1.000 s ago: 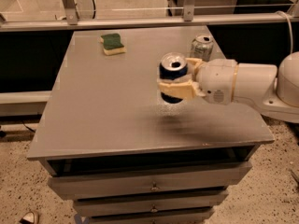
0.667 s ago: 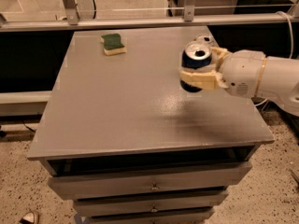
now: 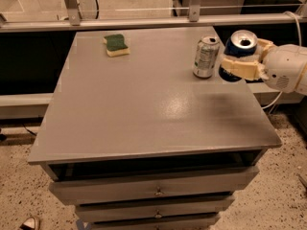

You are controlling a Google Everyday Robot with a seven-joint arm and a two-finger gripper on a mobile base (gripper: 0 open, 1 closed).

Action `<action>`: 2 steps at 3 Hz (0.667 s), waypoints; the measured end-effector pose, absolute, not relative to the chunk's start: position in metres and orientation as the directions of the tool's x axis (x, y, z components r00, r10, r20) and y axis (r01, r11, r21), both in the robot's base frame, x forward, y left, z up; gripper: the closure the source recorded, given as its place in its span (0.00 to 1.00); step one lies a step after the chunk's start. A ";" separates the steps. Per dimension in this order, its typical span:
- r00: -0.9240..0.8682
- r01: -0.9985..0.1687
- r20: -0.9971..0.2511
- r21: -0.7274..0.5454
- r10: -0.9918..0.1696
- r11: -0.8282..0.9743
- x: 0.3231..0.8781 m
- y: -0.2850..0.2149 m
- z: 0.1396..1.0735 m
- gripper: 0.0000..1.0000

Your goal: Move pepsi can near 7up can

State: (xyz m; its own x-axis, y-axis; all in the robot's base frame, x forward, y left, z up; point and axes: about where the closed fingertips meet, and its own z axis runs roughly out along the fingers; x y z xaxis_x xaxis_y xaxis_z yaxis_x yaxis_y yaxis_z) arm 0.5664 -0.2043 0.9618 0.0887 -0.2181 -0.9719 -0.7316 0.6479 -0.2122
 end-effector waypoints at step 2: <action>0.049 -0.694 -0.987 -0.142 -0.150 0.706 0.618 -0.251 0.935 1.00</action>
Offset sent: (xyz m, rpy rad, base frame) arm 0.0712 -0.0672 -0.0405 0.1062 0.0427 -0.0886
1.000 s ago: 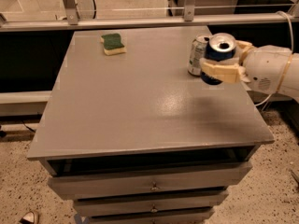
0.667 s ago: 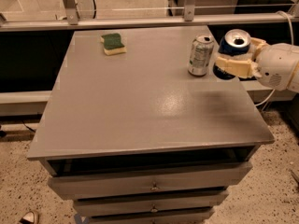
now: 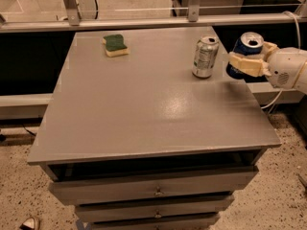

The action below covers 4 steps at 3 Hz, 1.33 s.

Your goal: Move pepsi can near 7up can

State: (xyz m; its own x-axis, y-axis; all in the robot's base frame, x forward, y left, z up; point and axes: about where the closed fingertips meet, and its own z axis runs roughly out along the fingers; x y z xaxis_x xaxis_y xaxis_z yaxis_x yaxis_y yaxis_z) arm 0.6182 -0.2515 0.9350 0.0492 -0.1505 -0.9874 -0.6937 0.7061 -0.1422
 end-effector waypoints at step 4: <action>-0.060 -0.706 -0.995 -0.017 -0.083 0.708 0.665 -0.243 0.894 0.61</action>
Offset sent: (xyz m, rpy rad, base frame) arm 0.0419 -0.0063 -0.0389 0.0625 0.1003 -0.0273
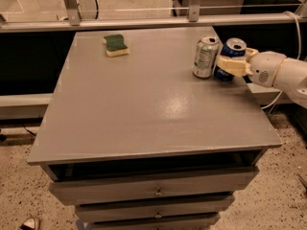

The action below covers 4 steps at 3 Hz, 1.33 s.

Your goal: Move pepsi can near 7up can

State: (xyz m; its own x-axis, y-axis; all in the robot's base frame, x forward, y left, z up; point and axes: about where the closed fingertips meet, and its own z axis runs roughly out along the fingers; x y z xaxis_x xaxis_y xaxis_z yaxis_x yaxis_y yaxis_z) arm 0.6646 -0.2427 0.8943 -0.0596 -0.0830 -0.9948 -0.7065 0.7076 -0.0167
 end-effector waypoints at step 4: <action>-0.066 -0.733 -0.992 -0.025 -0.109 0.679 0.660 -0.240 0.894 0.00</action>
Offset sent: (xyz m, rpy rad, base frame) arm 0.0128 0.0050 -0.0169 0.0080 0.0423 0.0230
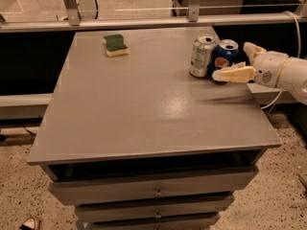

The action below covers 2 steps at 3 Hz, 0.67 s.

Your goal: Move pepsi can near 7up can

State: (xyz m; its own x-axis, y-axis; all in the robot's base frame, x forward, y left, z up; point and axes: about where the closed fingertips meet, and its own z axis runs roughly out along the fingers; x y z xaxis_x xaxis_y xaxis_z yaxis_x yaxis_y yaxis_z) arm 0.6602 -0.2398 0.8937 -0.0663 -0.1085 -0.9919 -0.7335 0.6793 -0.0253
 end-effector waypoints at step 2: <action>0.042 -0.742 -0.965 -0.203 -0.258 0.639 0.570 -0.265 0.970 0.00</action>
Offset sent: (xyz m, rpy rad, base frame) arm -0.1536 -0.0501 0.1267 -0.2536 -0.1716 0.0338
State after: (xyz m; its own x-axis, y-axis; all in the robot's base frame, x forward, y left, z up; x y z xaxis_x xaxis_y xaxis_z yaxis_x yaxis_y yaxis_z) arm 0.5699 -0.2645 0.9696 0.0416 -0.2581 -0.9652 -0.7424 0.6386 -0.2028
